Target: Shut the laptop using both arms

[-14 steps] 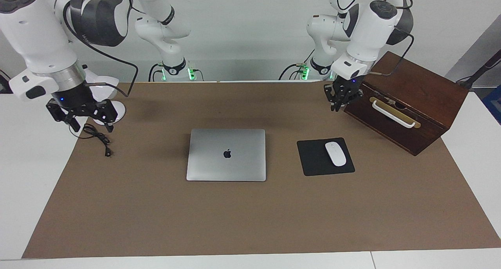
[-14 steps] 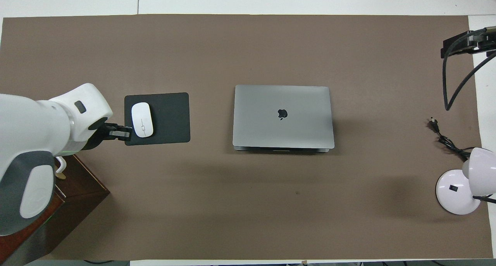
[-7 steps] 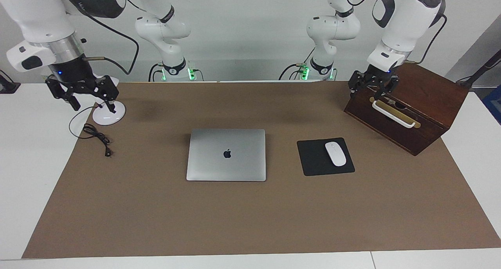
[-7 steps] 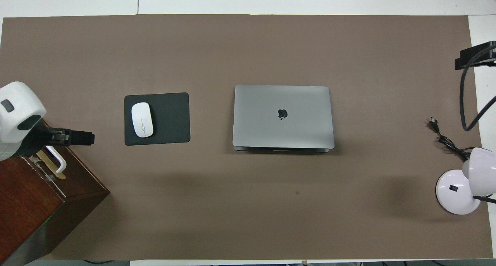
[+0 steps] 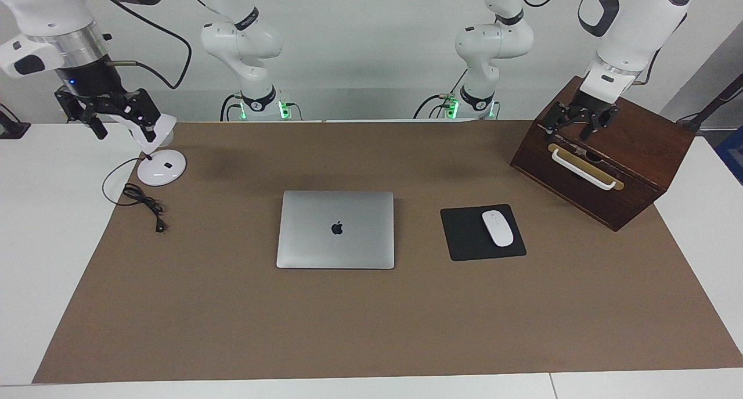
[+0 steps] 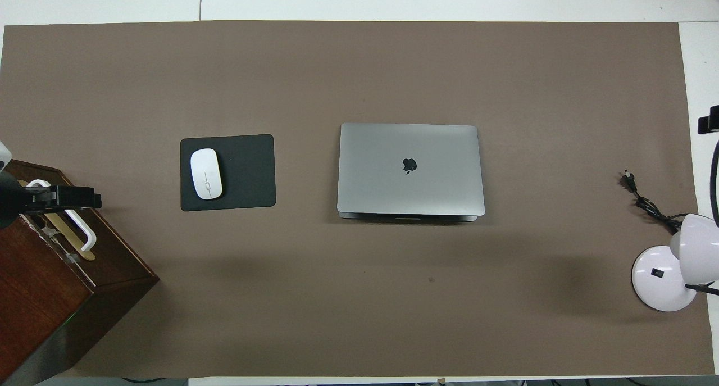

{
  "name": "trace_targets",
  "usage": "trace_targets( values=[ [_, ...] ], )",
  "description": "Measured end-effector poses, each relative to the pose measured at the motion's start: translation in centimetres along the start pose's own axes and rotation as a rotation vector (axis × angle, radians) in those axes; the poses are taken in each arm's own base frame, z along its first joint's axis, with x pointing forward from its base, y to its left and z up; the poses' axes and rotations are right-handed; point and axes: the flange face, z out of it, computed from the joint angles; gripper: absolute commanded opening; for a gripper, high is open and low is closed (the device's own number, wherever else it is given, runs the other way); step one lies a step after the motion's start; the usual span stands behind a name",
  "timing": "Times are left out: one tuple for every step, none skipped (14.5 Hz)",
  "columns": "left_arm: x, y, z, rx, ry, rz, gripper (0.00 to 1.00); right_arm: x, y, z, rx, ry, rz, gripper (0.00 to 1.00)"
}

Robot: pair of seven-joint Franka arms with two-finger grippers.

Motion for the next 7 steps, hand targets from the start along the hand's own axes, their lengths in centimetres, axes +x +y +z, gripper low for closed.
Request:
trace_targets(
  values=[
    [0.0,0.2,0.0,0.001,-0.001,-0.001,1.00,-0.4,0.3,0.2,0.001,-0.011,-0.013,1.00],
    [0.0,0.4,0.0,0.002,0.000,-0.001,1.00,-1.0,0.6,0.5,0.002,-0.033,-0.022,1.00],
    [0.1,0.6,0.0,0.002,0.007,0.002,1.00,-1.5,0.9,0.8,0.005,-0.054,-0.027,1.00],
    [0.2,0.7,-0.2,0.004,0.016,0.005,1.00,-2.1,1.1,0.9,0.008,-0.076,-0.040,1.00],
    [0.5,0.8,-0.4,0.009,0.015,0.009,1.00,-2.5,1.4,1.1,0.018,-0.092,-0.048,1.00],
    [1.3,0.9,-1.0,0.015,0.011,0.012,1.00,-2.8,1.8,1.2,0.038,-0.098,-0.040,1.00],
    [2.6,1.1,-2.2,0.018,0.004,0.017,1.00,-3.0,2.5,1.3,0.064,-0.105,-0.022,1.00]
  ],
)
